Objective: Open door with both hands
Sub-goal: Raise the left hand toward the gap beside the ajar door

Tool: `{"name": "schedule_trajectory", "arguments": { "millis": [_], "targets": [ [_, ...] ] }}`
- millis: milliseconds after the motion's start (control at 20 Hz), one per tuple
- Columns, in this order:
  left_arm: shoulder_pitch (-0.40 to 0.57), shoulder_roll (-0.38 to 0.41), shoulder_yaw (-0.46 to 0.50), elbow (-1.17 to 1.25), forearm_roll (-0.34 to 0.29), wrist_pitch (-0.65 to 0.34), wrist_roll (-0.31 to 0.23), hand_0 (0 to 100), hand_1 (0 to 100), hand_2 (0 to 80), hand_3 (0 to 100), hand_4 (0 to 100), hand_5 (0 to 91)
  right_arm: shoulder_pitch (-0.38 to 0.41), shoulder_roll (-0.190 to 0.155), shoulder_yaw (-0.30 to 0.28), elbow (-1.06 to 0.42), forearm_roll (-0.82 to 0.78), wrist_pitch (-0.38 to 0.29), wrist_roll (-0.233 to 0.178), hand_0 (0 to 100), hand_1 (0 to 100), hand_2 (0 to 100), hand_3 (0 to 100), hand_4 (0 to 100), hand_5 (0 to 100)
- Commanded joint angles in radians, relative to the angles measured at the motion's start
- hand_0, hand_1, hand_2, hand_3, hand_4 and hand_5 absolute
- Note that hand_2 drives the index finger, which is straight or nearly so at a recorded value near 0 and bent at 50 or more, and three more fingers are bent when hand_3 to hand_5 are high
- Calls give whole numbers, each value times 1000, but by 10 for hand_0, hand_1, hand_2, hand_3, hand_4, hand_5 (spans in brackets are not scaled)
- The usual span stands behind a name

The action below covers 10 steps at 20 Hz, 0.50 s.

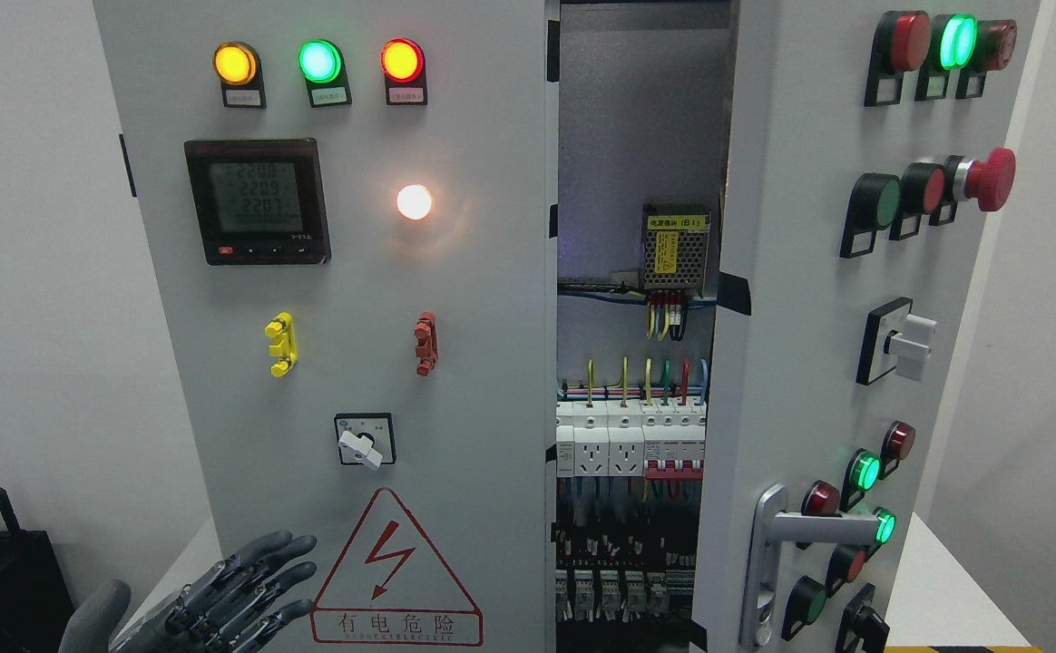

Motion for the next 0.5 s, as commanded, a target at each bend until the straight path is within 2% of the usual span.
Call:
{"name": "schedule_trajectory", "arguments": {
  "millis": [0, 150, 301, 451],
  "targets": [
    [-121, 146, -122, -36, 76, -1, -3, 0, 0, 0, 0, 43, 0, 0, 1, 1, 1, 0, 1, 0, 0, 0, 0, 0, 0, 0],
    [-194, 177, -162, -42, 119, 0, -3, 0, 0, 0, 0, 43, 0, 0, 1, -1, 1, 0, 1, 0, 0, 0, 0, 0, 0, 0],
    [-311, 215, -248, -42, 188, 3, -3, 0, 0, 0, 0, 43, 0, 0, 1, -1, -1, 0, 1, 0, 0, 0, 0, 0, 0, 0],
    [-411, 220, -315, -40, 234, 19, -3, 0, 0, 0, 0, 43, 0, 0, -1, 1, -1, 0, 1, 0, 0, 0, 0, 0, 0, 0]
  ]
}}
